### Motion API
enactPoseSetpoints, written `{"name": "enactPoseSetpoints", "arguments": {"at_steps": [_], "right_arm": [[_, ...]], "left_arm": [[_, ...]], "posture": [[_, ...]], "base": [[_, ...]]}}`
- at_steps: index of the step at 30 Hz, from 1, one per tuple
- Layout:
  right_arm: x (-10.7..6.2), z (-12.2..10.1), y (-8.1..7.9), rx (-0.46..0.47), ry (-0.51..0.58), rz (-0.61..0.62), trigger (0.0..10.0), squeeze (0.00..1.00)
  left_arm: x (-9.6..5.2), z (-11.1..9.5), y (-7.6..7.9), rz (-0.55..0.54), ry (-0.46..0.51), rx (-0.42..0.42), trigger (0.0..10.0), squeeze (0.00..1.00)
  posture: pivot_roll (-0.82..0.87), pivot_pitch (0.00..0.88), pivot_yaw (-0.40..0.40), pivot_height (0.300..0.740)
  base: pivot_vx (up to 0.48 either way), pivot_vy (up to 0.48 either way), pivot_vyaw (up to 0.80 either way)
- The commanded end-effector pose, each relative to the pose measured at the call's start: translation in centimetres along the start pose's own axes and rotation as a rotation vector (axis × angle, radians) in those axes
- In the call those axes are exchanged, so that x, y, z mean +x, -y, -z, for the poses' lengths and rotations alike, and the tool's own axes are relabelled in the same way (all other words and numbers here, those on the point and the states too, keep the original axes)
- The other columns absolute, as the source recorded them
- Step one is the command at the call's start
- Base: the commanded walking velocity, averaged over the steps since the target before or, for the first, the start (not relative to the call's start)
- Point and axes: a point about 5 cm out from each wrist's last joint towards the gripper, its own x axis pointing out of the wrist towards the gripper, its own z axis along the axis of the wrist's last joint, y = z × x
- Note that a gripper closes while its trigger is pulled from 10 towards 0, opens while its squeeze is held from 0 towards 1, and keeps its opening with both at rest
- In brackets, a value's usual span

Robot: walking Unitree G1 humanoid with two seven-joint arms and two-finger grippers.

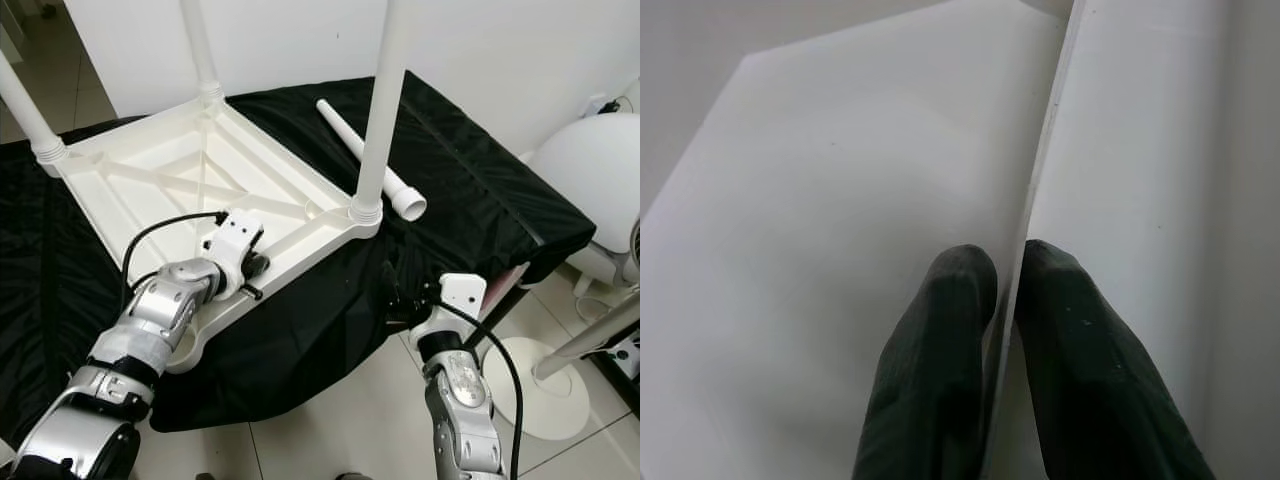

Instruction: Building children table

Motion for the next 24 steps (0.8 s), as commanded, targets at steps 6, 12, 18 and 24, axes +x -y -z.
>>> {"name": "enactPoseSetpoints", "arguments": {"at_steps": [6,12,18,24], "right_arm": [[-0.1,0.0,0.2,-0.006,-0.014,0.004,10.0,0.0],[-0.1,-0.1,0.6,-0.013,-0.015,0.009,10.0,0.0],[0.2,-0.1,0.7,-0.018,-0.017,0.007,10.0,0.0],[0.7,-0.3,0.6,-0.022,-0.009,-0.007,10.0,0.0]], "left_arm": [[-2.6,4.3,-2.7,-0.395,-0.143,-0.027,0.0,0.0],[-4.1,4.9,-2.8,-0.417,-0.159,-0.035,0.0,0.0],[-4.1,3.9,-2.1,-0.414,-0.127,-0.014,0.0,0.0],[-3.5,1.1,0.4,-0.239,0.066,-0.018,10.0,1.0]], "posture": [[-0.09,0.097,0.061,0.74],[-0.08,0.105,0.057,0.74],[-0.07,0.109,0.049,0.74],[-0.07,0.108,0.047,0.74]], "base": [[0.0,0.0,0.0],[0.0,0.0,0.0],[0.0,0.0,0.0],[0.0,0.0,0.0]]}}
